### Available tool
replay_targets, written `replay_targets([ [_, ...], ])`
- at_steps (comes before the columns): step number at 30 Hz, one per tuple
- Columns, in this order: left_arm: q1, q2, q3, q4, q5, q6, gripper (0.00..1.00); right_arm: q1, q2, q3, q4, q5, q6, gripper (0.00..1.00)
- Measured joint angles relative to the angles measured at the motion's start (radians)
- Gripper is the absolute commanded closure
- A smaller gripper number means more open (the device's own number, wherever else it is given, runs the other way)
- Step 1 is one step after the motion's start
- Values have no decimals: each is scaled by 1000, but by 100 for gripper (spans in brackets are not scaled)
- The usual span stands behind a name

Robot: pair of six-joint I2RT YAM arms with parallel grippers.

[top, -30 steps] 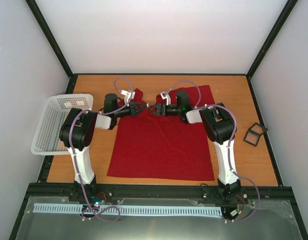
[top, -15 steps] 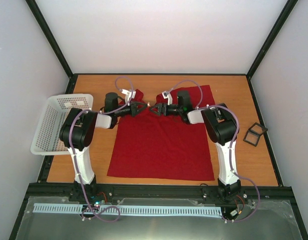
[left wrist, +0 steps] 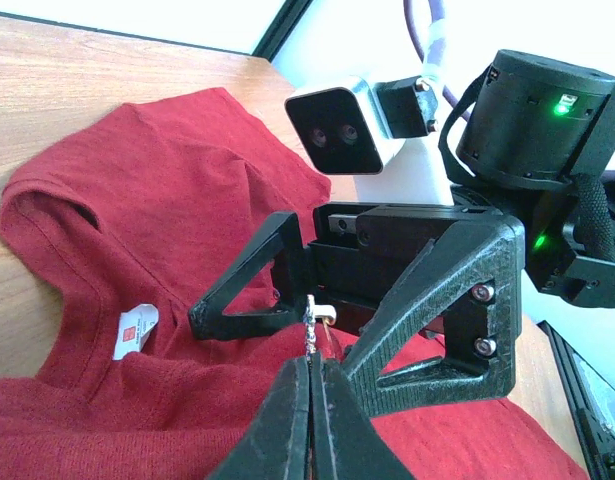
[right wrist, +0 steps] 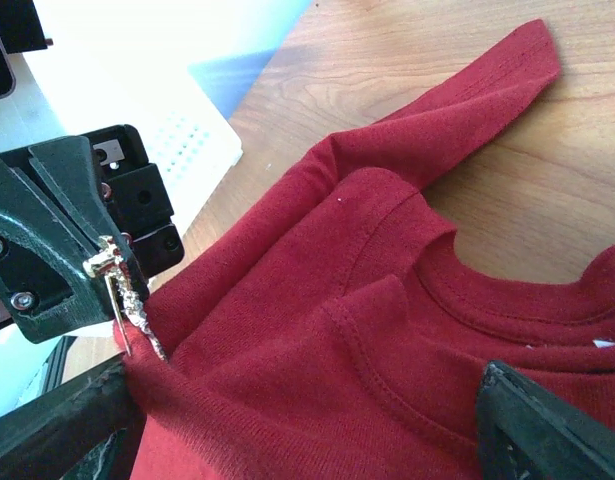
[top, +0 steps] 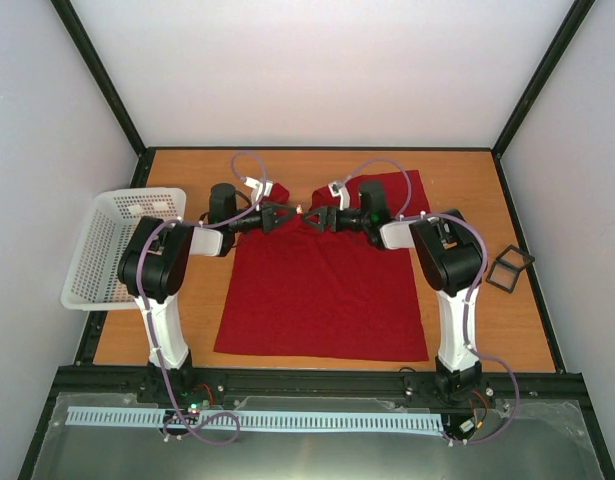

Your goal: Pin the brooch onto the clothing

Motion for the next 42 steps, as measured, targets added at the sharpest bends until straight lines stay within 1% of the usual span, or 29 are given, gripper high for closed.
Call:
replay_targets([
  [1, -1, 0, 0, -1, 3, 0, 99, 0, -6, -3, -10, 2, -7, 11],
  [3, -2, -1, 0, -6, 6, 5, 99, -2, -24, -9, -31, 7, -25, 6],
  [9, -2, -15, 0, -51, 12, 56, 99, -26, -94, -16, -78, 24, -75, 4],
  [10, -2, -16, 0, -58, 11, 70, 99, -30, -110, -16, -88, 24, -87, 1],
  [14, -2, -21, 0, -90, 2, 132, 99, -45, -180, -22, -147, 30, -144, 0],
  [17, -9, -50, -15, -112, -34, 206, 99, -57, -233, -22, -218, 58, -205, 0],
  [22, -48, -144, -78, -139, -145, 362, 99, -98, -270, 9, -368, 177, -315, 0],
  [25, -96, -213, -128, -150, -269, 493, 99, -124, -270, 45, -463, 267, -379, 0],
  [28, -157, -276, -192, -148, -390, 620, 98, -151, -270, 64, -508, 329, -423, 0],
  [31, -204, -292, -225, -147, -505, 731, 97, -194, -270, 64, -523, 342, -433, 0],
  [35, -249, -291, -242, -150, -636, 857, 90, -251, -270, 57, -516, 349, -428, 0],
  [39, -318, -291, -246, -174, -723, 954, 82, -257, -270, 52, -516, 358, -428, 0],
  [40, -340, -291, -246, -183, -733, 972, 79, -256, -270, 52, -516, 359, -429, 0],
  [42, -389, -291, -247, -224, -745, 999, 66, -255, -270, 52, -515, 362, -430, 0],
])
